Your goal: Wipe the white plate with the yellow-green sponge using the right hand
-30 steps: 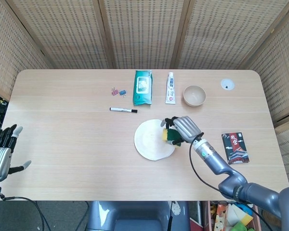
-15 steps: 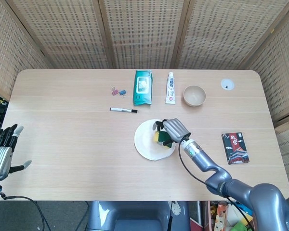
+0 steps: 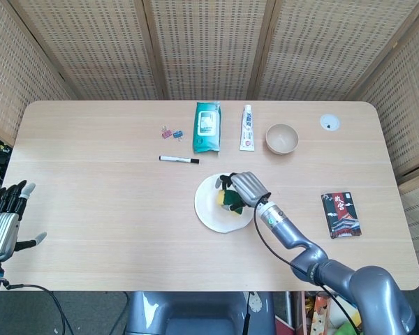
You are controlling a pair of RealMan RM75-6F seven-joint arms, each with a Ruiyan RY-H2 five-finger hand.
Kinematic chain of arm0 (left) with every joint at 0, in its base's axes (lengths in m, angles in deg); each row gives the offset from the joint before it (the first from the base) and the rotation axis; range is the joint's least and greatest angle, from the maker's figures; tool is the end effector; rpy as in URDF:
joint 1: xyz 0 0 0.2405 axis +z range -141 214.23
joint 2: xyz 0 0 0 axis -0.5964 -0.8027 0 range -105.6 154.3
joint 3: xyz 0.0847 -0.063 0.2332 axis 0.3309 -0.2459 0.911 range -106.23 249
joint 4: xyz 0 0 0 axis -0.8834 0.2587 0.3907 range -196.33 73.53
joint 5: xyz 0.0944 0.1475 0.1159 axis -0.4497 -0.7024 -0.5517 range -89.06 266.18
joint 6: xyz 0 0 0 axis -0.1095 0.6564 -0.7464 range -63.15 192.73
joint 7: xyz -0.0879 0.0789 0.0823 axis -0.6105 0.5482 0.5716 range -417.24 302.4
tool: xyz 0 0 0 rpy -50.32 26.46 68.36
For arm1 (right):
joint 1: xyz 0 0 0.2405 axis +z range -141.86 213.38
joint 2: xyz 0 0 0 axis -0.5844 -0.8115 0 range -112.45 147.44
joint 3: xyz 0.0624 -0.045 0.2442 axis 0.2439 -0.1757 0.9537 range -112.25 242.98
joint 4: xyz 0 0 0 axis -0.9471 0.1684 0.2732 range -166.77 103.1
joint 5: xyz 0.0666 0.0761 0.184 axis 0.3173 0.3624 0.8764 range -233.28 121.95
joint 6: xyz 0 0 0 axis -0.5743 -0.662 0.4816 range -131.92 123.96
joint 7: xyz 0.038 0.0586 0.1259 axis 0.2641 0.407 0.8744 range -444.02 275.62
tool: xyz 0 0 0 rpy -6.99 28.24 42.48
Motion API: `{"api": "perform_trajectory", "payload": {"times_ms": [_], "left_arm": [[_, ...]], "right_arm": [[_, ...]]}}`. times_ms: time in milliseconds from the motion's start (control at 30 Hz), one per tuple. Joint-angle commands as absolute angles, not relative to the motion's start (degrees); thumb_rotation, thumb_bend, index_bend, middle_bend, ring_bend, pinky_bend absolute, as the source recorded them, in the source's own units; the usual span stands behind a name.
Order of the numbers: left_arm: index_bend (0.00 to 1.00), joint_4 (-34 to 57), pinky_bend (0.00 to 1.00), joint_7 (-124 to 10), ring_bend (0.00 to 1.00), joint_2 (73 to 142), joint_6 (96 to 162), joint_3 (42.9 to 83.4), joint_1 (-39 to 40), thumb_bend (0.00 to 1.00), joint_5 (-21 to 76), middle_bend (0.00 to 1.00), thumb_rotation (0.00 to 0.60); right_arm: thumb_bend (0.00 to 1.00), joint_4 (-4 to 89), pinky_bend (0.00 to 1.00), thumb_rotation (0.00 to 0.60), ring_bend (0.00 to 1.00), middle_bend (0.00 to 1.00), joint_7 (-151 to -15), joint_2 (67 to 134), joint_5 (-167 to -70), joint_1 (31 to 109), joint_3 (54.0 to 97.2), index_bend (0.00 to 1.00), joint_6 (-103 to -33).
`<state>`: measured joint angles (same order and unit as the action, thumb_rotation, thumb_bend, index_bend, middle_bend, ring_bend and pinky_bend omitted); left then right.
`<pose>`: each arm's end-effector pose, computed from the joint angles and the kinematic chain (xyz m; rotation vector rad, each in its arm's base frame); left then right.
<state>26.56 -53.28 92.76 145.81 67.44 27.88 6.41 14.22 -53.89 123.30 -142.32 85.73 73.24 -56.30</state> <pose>-0.3175 0.2070 0.1390 -1.4134 -0.8755 -0.8398 -0.1473 -0.3954 -0.0720 1.9105 -1.1820 1.2402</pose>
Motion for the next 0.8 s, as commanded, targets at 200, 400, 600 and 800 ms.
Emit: {"api": "perform_trajectory", "payload": {"times_ms": [200,400,600,800], "left_arm": [[0.0,26.6,0.0,-53.4,0.0,92.7,146.0,67.4,27.9,0.0,6.5,0.0,0.6],[0.0,26.7,0.0,-53.6,0.0,92.6,145.9,67.3,27.9,0.0,6.5,0.0,0.6],[0.0,26.7,0.0,-53.8,0.0,92.6,145.8,67.4,27.8,0.0,6.6,0.0,0.6],[0.0,26.6,0.0,-54.0,0.0,92.6,146.0,67.4,27.9,0.0,6.4,0.0,0.6]], "right_arm": [[0.19,12.0,0.61,0.6,0.42,0.52,-54.6,125.1,-142.0,86.3,72.8,0.4,-55.6],[0.19,8.0,0.61,0.6,0.42,0.52,-54.1,127.2,-142.0,85.9,71.7,0.4,-55.2],[0.19,5.4,0.61,0.6,0.42,0.52,-52.1,128.8,-142.4,84.8,70.4,0.4,-55.4],[0.2,3.1,0.61,0.6,0.42,0.53,-50.5,130.0,-142.7,84.5,69.9,0.4,-56.1]]}}
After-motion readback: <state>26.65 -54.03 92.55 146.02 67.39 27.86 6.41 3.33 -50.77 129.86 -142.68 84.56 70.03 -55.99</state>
